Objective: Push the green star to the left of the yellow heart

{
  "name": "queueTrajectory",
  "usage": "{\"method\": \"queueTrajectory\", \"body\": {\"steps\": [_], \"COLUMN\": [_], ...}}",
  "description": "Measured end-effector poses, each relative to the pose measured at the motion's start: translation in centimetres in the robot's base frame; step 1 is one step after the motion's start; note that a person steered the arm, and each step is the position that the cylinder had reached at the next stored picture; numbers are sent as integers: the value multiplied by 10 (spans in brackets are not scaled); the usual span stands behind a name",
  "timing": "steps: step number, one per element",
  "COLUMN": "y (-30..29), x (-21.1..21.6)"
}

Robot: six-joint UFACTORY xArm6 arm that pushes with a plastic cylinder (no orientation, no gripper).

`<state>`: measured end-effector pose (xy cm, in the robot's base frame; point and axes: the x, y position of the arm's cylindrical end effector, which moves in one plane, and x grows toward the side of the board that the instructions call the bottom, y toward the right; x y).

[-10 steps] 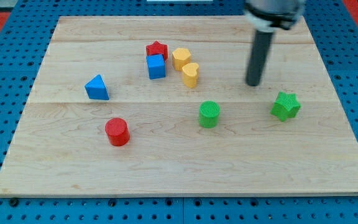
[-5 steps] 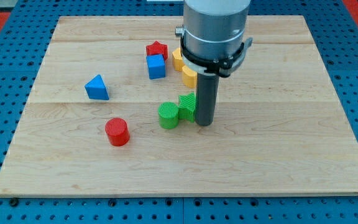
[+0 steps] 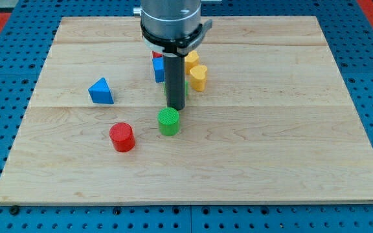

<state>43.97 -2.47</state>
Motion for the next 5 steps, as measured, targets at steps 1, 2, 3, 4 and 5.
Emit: {"method": "queueTrajectory", "body": {"steps": [1,2,3,4,5], "y": [-1,0,-8,-20,-22], "x": [0,12,-6,-25,-14]}}
